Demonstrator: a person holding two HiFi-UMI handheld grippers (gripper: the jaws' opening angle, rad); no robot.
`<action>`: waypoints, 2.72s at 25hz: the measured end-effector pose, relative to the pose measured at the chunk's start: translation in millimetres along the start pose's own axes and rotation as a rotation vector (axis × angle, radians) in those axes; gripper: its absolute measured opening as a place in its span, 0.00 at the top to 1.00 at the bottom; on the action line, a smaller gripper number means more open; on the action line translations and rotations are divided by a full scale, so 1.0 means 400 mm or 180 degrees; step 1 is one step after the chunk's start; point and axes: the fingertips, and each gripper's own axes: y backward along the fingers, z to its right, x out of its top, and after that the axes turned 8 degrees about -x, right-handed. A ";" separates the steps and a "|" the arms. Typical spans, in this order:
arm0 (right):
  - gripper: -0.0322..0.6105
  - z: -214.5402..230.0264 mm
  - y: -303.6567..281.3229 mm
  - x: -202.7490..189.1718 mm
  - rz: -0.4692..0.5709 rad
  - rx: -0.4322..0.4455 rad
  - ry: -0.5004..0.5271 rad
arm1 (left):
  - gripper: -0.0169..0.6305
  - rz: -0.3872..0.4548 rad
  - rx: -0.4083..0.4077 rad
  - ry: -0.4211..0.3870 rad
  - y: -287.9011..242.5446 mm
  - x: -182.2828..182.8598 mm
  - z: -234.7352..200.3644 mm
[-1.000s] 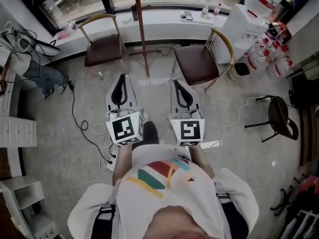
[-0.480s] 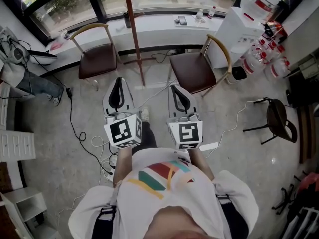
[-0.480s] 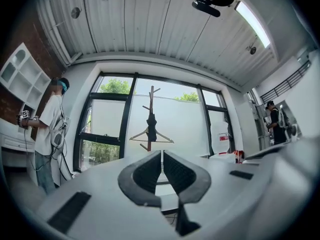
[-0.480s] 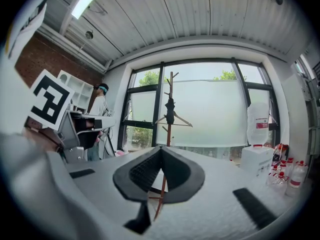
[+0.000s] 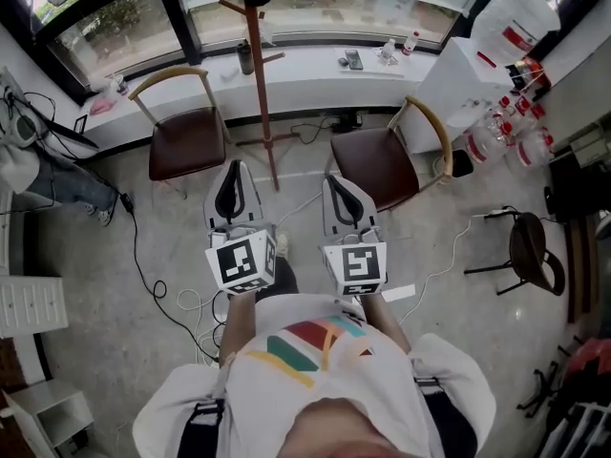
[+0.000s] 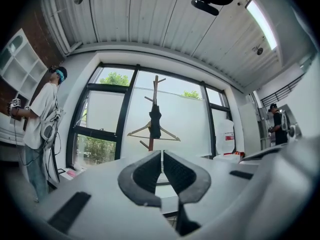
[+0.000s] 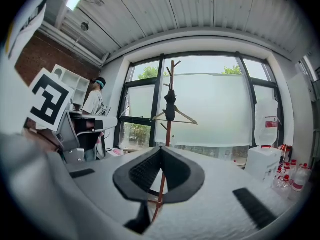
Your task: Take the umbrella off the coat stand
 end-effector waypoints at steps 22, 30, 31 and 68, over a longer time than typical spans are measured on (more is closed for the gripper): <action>0.95 0.049 -0.607 0.148 0.0355 -0.0088 -0.0343 | 0.95 0.0095 -0.0346 -0.0146 -0.530 0.041 -0.293; 0.95 0.088 -0.700 0.180 0.0438 -0.0007 -0.0273 | 0.95 0.0075 -0.0153 -0.0102 -0.600 0.023 -0.292; 0.95 0.093 -0.707 0.184 0.0444 0.0022 -0.0275 | 0.95 0.0079 -0.0128 -0.0107 -0.607 0.024 -0.286; 0.95 0.183 -0.694 0.161 0.0441 0.0195 -0.0515 | 0.49 0.0190 -0.0465 0.0036 -0.931 0.279 -0.226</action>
